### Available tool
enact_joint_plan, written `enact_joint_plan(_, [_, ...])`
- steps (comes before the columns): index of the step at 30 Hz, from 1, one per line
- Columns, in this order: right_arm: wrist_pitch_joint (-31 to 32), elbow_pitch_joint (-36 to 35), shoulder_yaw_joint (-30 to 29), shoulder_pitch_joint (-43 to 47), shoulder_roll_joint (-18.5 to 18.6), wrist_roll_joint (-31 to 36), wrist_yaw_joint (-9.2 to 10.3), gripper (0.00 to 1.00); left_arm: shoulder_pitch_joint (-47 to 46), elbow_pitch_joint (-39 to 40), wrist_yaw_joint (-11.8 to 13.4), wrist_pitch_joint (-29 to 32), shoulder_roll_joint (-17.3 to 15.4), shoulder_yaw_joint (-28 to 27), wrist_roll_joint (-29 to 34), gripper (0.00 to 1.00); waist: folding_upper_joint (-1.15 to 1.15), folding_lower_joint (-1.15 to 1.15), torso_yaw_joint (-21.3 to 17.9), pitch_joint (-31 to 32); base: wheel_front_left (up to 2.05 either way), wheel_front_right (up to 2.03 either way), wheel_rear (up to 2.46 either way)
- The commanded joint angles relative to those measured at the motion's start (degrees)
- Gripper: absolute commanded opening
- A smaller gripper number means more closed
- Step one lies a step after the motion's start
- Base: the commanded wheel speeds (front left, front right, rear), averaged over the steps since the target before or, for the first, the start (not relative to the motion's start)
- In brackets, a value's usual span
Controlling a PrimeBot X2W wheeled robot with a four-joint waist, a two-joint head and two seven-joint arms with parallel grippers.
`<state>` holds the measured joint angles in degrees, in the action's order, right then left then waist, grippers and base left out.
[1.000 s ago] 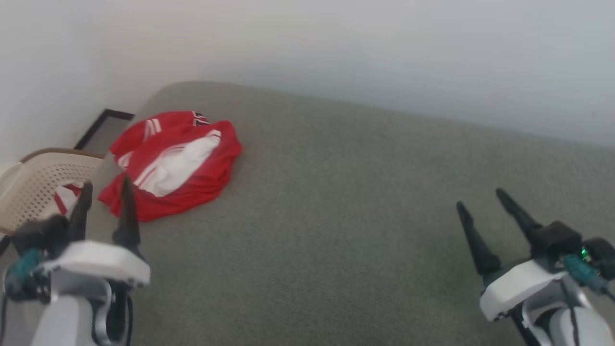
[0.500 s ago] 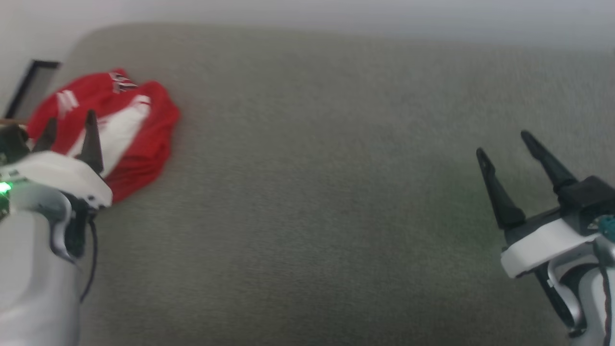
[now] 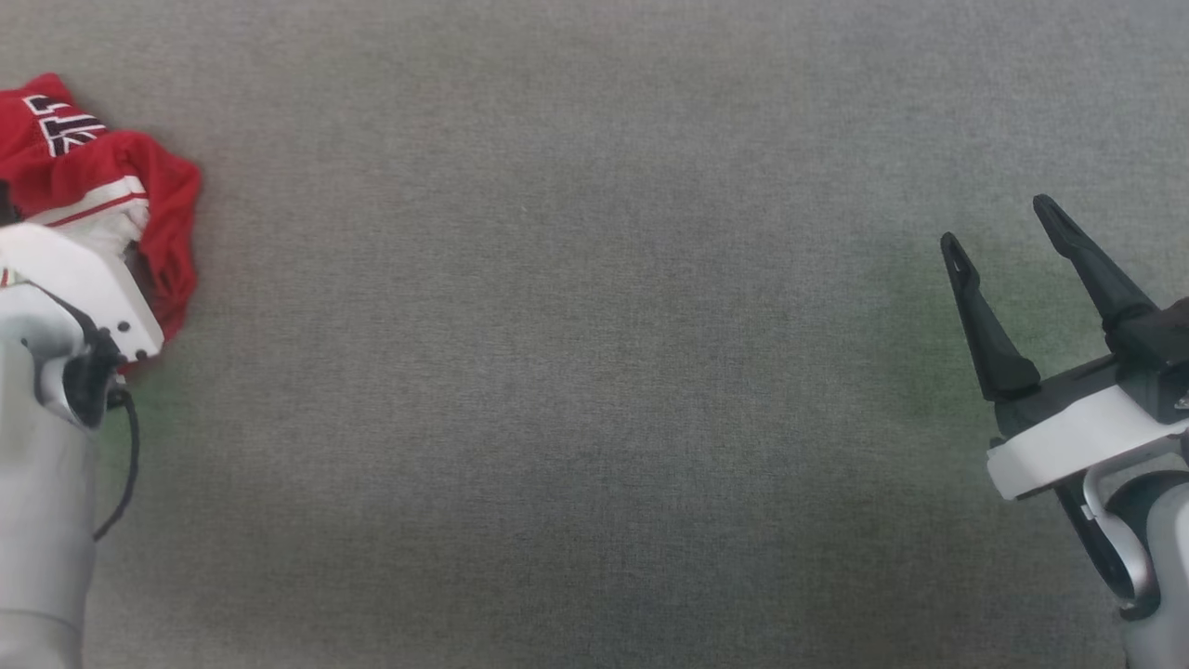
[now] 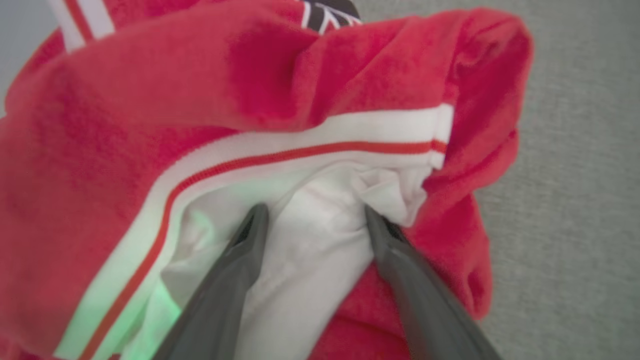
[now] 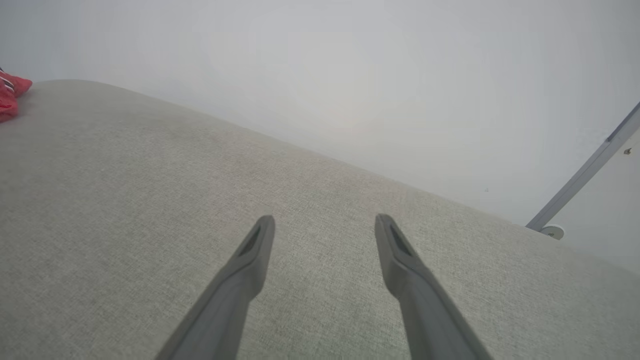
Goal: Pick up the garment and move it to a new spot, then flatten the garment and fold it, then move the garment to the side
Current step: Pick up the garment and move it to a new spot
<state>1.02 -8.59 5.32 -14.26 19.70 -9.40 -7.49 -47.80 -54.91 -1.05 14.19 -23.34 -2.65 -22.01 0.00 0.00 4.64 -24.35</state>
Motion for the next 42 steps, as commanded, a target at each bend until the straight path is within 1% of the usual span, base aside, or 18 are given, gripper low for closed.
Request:
enact_joint_plan(1, [0.17, -0.11, -0.04, -0.53, 0.07, -0.22, 0.0, 1.0, -0.86, -2.27, 0.47, 1.43, -0.18, 0.59, 0.39, 1.0, 0.0, 0.0, -0.11, -0.42, 0.0, 0.0, 0.0])
enact_joint_plan(5, [0.48, -0.12, 0.02, -1.1, 0.21, -0.33, 0.0, 1.0, -2.21, -6.77, 1.29, 2.82, 0.21, 0.99, 0.05, 1.0, 0.0, 0.0, 0.11, -0.55, 0.0, 0.0, 0.0])
enact_joint_plan(6, [0.51, -0.09, 0.03, -1.2, 0.22, -0.38, 0.0, 1.0, -2.5, -7.64, 0.84, 3.19, 0.38, 1.26, 0.01, 0.74, 0.0, 0.0, 0.18, -0.5, 0.0, 0.0, 0.0])
enact_joint_plan(7, [0.47, -0.02, 0.02, -1.24, 0.26, -0.4, 0.0, 1.0, -2.79, -8.2, 0.82, 2.58, 0.51, 1.21, -0.17, 0.41, 0.0, 0.0, 0.29, -0.42, 0.0, 0.0, 0.0])
enact_joint_plan(8, [0.37, 0.05, 0.01, -1.3, 0.3, -0.47, 0.0, 1.0, -3.16, -8.49, 1.32, 1.25, 0.31, 1.3, 0.21, 0.0, 0.0, 0.0, 0.37, -0.31, 0.0, 0.0, 0.0])
enact_joint_plan(12, [-0.04, 0.54, -0.59, -0.79, 0.05, -0.57, 0.0, 1.0, -5.22, -8.18, 0.76, -4.35, -0.81, 1.13, 0.26, 0.0, 0.0, 0.0, 0.99, 0.93, 0.0, 0.0, 0.0])
enact_joint_plan(16, [-0.64, 1.16, -1.52, 0.31, -0.75, -0.61, 0.0, 1.0, -6.85, -7.56, -0.33, -8.22, -1.78, 1.52, 0.61, 0.0, 0.0, 0.0, 1.7, 3.05, 0.0, 0.0, 0.0])
enact_joint_plan(21, [-1.12, 1.92, -2.46, 1.55, -1.73, -0.36, 0.0, 1.0, -8.04, -5.86, -1.29, -11.02, -3.12, 2.55, 1.61, 0.0, 0.0, 0.0, 2.42, 5.69, 0.0, 0.0, 0.0])
enact_joint_plan(26, [-1.66, 2.45, -3.39, 3.29, -3.13, 0.04, 0.0, 1.0, -9.32, -1.87, -2.61, -12.25, -3.95, 4.41, 2.83, 0.0, 0.0, 0.0, 3.21, 8.94, 0.0, 0.0, 0.0])
enact_joint_plan(29, [-1.93, 2.36, -4.18, 4.1, -4.01, 0.34, 0.0, 1.0, -9.71, 2.08, -3.29, -11.56, -4.48, 5.75, 3.67, 0.0, 0.0, 0.0, 3.48, 10.72, 0.0, 0.0, 0.0])
enact_joint_plan(33, [-2.19, 2.24, -5.09, 5.0, -4.88, 0.63, 0.0, 1.0, -8.56, 8.93, -4.37, -8.93, -5.01, 7.5, 3.61, 0.0, 0.0, 0.0, 3.45, 12.66, 0.0, 0.0, 0.0])
enact_joint_plan(37, [-2.55, 2.4, -6.29, 5.7, -5.9, 0.82, 0.0, 1.0, -6.54, 17.36, -5.31, -4.65, -5.68, 9.33, 2.57, 0.0, 0.0, 0.0, 2.84, 14.05, 0.0, 0.0, 0.0])
enact_joint_plan(39, [-2.76, 2.4, -6.83, 5.9, -6.31, 1.03, 0.0, 1.0, -5.49, 22.25, -5.75, -1.69, -5.4, 10.36, 1.86, 0.0, 0.0, 0.0, 2.32, 14.57, 0.0, 0.0, 0.0])
enact_joint_plan(42, [-3.12, 2.2, -7.89, 6.02, -6.81, 1.36, 0.0, 1.0, -3.6, 30.17, -5.9, 2.66, -5.61, 11.78, 0.59, 0.0, 0.0, 0.0, 1.05, 15.09, 0.0, 0.0, 0.0])
